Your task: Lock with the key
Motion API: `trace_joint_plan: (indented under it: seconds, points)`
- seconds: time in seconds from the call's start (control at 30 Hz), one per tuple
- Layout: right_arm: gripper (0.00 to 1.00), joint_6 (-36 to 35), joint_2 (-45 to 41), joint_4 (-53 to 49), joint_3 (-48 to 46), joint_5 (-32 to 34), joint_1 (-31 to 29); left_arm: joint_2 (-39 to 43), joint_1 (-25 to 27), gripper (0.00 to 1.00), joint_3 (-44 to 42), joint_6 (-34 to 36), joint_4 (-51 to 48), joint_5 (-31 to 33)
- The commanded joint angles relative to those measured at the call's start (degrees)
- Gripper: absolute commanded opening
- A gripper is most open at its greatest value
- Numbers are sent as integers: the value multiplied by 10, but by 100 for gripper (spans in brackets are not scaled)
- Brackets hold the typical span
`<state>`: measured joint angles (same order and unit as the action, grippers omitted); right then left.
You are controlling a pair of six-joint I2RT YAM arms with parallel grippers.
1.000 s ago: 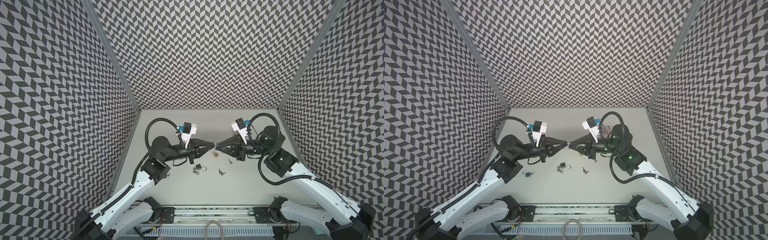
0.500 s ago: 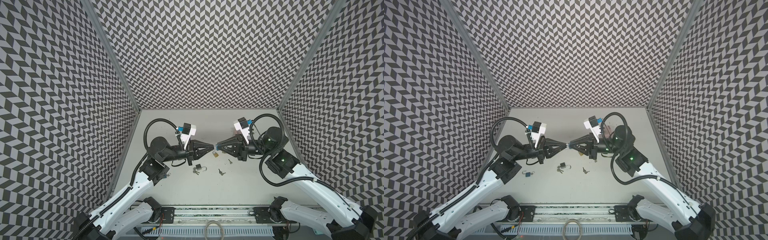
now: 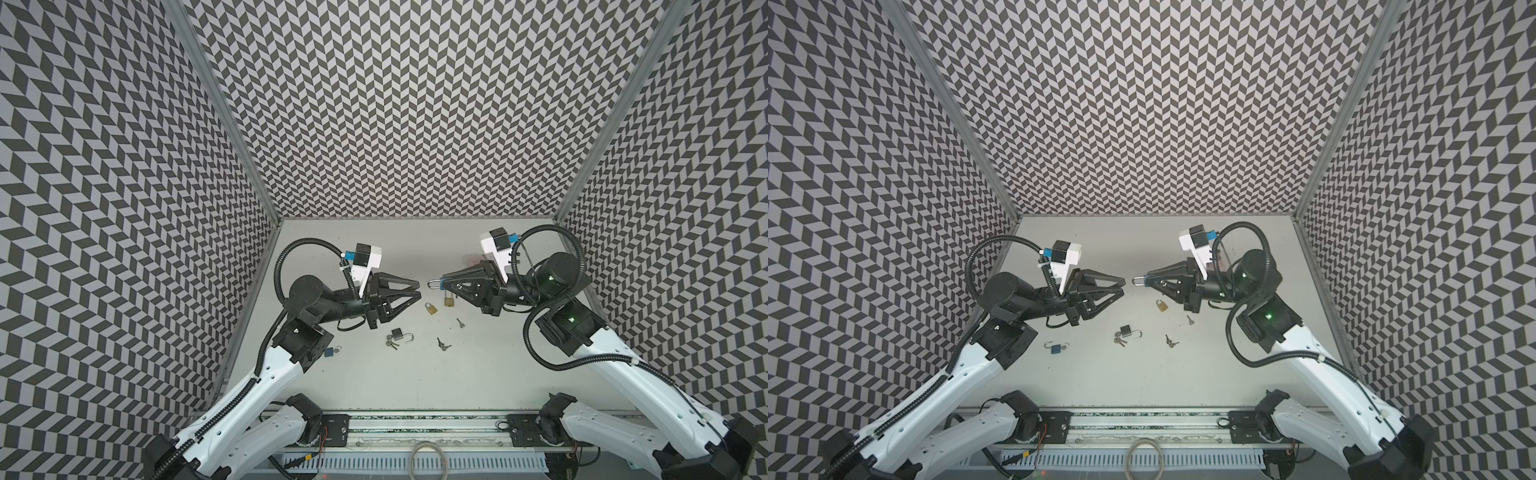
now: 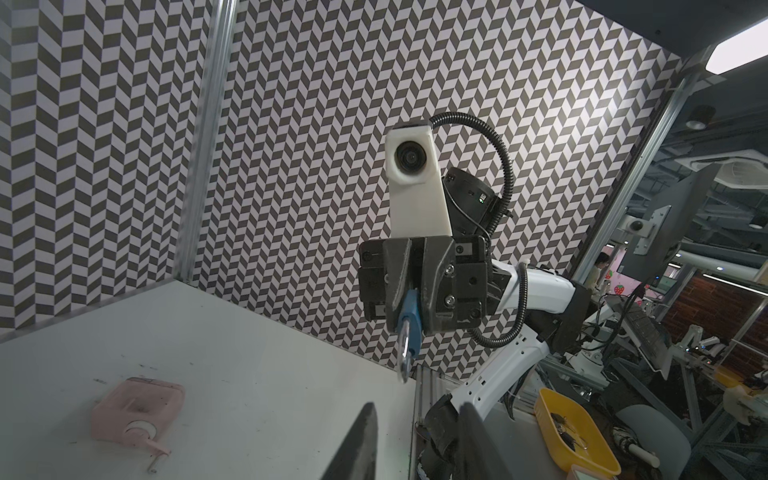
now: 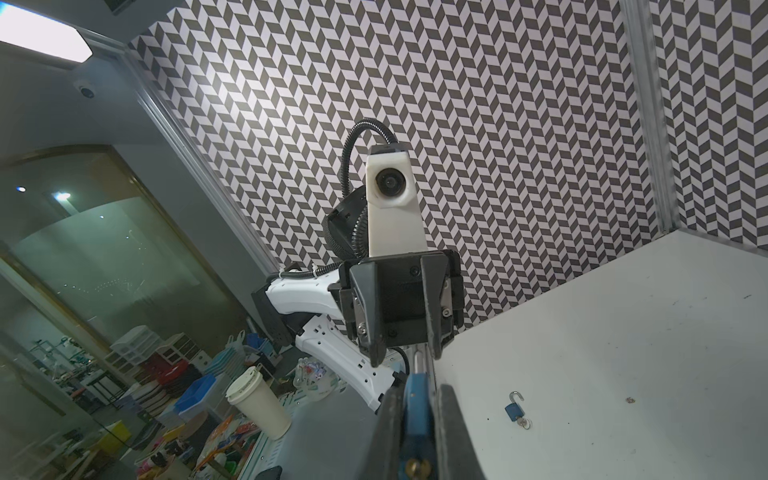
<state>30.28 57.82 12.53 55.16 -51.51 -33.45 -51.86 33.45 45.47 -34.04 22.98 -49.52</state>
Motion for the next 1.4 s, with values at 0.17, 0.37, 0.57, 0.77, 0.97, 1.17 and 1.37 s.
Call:
trace_joint_plan:
  seconds: [0.17, 0.37, 0.57, 0.77, 0.97, 1.17, 1.37]
  points:
    - [0, 6, 6, 45, 4, -26, -7, -23, 30, 44, 15, 16, 8, -2]
    - [0, -10, 11, 21, 11, -18, -13, -31, 34, 41, 21, 17, 11, 1]
    - [0, -30, 11, -9, 15, -1, -14, -27, 36, 44, 25, 20, 10, 1]
    - [0, -29, 10, -6, 16, -10, -14, -28, 36, 25, 25, 23, 5, 6]
    - [0, -31, 11, -10, 18, -13, -14, -27, 36, 0, 28, 26, 0, 12]
    - [0, -32, 9, -12, 18, -11, -14, -18, 35, 0, 33, 47, -29, 24]
    - [0, -5, 9, 22, 11, -34, -14, -25, 34, 0, 38, 69, -61, 41]
